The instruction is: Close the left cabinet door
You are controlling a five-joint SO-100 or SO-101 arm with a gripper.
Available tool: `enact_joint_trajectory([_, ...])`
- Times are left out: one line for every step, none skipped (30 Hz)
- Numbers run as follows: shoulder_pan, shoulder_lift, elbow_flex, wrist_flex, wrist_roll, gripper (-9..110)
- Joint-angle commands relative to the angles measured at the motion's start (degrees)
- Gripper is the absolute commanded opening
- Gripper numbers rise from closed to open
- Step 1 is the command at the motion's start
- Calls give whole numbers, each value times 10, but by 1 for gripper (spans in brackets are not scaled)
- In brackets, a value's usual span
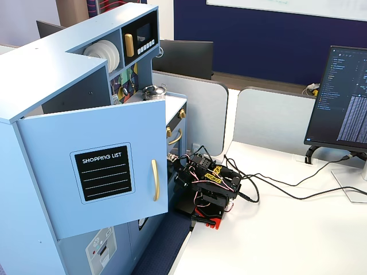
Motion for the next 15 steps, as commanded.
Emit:
enact_joint_trajectory([-135,-16,-27,39,25,0])
enact_joint_trajectory([-190,-35,-51,5,41,0])
enact_joint_trajectory([-246,-57,-78,-33,54,0])
enact_joint_trajectory([-308,-74,-108,-65,66,0])
enact_joint_trajectory([-367,-82,-137,-91,69,0])
enact_joint_trajectory([-423,-83,-164,-112,58,0])
enact_joint_trajectory([-475,-86,-186,-137,32,0])
enact_joint_trajectory([-526,-89,-205,-163,-3,0])
enact_joint_trajectory([-576,-90,-217,-195,-47,0])
enact_joint_trajectory([-630,-90,-228,-227,-90,0])
enact_joint_trajectory([-686,-91,-238,-261,-120,0])
enact_joint_trajectory([-741,-91,-245,-294,-148,0])
enact_joint_trajectory([-796,-90,-250,-326,-177,0])
enact_joint_trajectory([-846,-98,-257,-356,-199,0])
enact_joint_trajectory([-891,-106,-258,-396,-226,0])
